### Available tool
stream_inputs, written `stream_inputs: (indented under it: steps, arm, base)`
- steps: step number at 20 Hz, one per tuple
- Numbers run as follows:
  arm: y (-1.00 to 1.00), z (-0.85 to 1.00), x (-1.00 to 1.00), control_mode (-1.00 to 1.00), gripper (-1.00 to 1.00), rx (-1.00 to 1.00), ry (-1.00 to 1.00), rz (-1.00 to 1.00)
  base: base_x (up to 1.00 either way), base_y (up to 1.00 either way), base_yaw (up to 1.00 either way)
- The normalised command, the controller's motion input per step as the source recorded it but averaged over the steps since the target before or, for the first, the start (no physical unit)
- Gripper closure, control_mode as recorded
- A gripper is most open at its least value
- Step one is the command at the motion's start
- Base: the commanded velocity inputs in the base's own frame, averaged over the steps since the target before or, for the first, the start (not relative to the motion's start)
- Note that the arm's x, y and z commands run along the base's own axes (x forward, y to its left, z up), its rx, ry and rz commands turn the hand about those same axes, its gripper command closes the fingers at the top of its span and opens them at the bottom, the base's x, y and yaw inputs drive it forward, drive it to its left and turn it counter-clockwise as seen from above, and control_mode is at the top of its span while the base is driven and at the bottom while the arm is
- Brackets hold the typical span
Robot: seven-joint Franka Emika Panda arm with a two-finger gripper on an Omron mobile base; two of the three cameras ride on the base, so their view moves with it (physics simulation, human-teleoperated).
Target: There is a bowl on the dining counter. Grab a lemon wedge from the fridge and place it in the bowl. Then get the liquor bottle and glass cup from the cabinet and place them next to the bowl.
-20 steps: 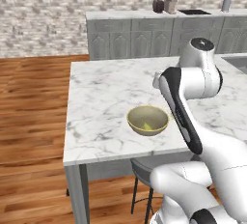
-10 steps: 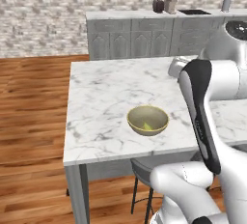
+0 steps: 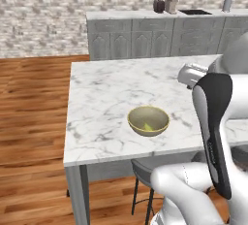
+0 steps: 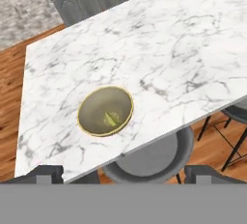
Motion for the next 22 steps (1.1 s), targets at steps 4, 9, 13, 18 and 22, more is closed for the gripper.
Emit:
stream_inputs:
  steps: [4,9,13,18,22]
  arm:
    - [-0.01,-0.3,-0.52,-1.0,-1.0,0.0,-0.05,0.27]
    - [-0.01,-0.27,-0.37,1.0,-1.0,0.0,-0.01,0.25]
    - [0.0,0.0,0.0,1.0,-1.0,0.0,0.0,0.0]
    - [0.0,0.0,0.0,1.0,-1.0,0.0,0.0,0.0]
    - [0.0,0.0,0.0,1.0,-1.0,0.0,0.0,0.0]
  base:
    - [0.0,0.0,0.0]
    - [0.0,0.0,0.03]
    - [-0.09,0.02,0.04]
    - [-0.92,-0.36,0.0]
    - [-1.0,-0.71,0.0]
